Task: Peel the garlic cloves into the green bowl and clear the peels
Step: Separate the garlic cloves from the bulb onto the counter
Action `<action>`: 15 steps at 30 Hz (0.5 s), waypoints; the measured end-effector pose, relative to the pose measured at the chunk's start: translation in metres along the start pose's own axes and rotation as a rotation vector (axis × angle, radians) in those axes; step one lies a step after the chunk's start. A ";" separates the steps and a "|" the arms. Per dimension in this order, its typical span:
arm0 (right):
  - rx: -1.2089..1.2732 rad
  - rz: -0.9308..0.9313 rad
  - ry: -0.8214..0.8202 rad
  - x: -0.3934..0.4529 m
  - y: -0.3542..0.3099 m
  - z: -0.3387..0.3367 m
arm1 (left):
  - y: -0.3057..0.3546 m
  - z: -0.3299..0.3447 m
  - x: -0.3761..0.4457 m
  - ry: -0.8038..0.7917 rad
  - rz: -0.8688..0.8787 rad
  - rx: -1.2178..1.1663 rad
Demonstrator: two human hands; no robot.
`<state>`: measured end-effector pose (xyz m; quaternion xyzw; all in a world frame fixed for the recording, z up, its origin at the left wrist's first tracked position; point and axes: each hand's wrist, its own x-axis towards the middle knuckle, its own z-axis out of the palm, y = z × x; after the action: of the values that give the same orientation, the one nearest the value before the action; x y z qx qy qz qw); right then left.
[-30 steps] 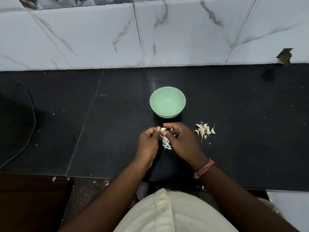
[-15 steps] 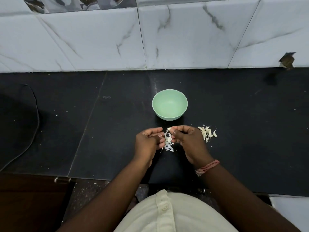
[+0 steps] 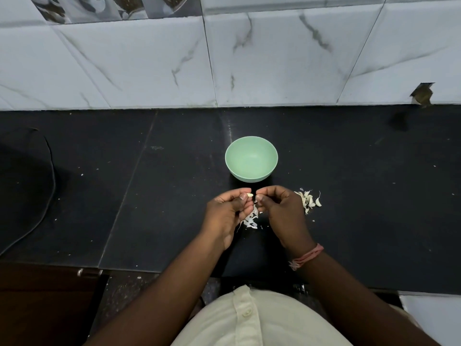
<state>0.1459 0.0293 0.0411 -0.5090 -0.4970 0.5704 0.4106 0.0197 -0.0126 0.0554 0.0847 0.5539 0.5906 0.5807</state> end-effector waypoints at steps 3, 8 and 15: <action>-0.034 -0.053 -0.029 0.000 0.003 0.001 | 0.001 0.002 0.000 0.000 0.008 -0.023; -0.041 -0.090 -0.061 -0.003 0.001 0.003 | 0.002 0.002 -0.001 -0.030 0.021 -0.016; 0.104 0.010 -0.094 0.004 -0.002 -0.002 | 0.007 0.001 -0.002 -0.051 0.200 0.206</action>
<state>0.1473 0.0337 0.0429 -0.4623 -0.4827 0.6207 0.4099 0.0168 -0.0118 0.0615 0.2137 0.5855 0.5833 0.5208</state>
